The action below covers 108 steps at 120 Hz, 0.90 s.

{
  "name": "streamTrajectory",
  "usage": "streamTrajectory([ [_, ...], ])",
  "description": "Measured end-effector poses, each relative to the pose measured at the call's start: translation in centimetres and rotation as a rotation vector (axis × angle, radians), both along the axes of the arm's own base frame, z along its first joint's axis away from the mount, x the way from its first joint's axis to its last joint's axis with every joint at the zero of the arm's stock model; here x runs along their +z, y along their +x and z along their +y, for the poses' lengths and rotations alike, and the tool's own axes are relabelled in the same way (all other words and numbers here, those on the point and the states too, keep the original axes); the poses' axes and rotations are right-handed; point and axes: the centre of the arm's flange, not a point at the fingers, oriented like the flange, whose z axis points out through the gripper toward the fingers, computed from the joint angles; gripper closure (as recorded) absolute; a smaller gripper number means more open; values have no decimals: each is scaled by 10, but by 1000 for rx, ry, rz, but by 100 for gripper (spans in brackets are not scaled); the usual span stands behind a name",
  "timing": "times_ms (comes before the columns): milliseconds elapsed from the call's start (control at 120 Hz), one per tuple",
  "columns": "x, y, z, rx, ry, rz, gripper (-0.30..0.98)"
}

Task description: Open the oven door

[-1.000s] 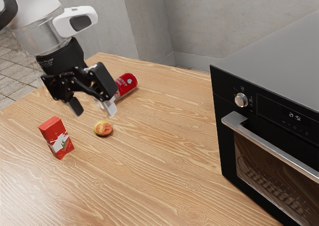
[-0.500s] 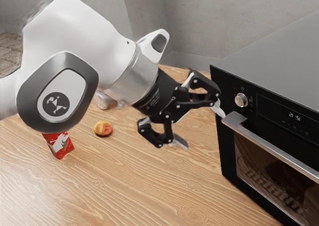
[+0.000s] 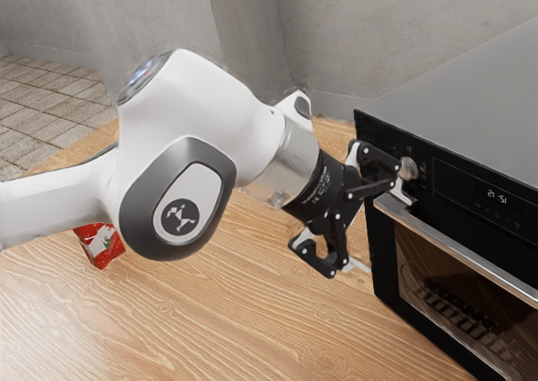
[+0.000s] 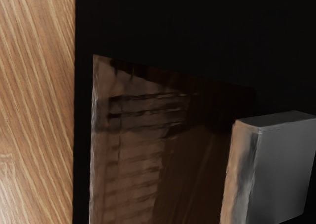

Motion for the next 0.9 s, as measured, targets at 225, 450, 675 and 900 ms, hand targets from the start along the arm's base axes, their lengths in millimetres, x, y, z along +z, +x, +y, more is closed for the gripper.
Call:
streamTrajectory([
  [225, -27, -9, 0, 68, -20, 46, 1],
  [450, -38, -143, 33, 201, 35, -39, 0],
  [675, 226, -105, 42, 83, 275, -191, 0],
  [900, 130, -55, 158, 89, 405, 278, 0],
])
